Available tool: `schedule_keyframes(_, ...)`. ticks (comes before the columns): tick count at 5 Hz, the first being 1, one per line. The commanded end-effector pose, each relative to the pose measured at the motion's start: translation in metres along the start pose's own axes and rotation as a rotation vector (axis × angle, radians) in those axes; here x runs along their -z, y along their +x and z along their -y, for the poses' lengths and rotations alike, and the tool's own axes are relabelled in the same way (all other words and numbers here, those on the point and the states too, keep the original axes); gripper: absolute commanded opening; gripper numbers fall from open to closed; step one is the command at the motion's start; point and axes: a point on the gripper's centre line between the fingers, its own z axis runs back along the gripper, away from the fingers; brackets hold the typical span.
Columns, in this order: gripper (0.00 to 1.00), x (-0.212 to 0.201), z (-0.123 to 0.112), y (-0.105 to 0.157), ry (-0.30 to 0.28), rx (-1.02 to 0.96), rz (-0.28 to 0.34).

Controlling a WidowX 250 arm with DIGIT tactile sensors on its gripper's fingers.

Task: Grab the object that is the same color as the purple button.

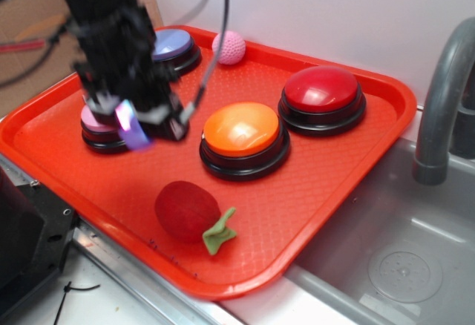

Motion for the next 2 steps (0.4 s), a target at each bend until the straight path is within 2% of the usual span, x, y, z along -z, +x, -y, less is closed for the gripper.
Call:
schedule_keyframes(1,0.00,-0.064,-0.021,0.007,0.053,0.042,-0.036)
schedule_keyframes(2,0.00,-0.086,-0.027,0.014,0.094,0.113,-0.054)
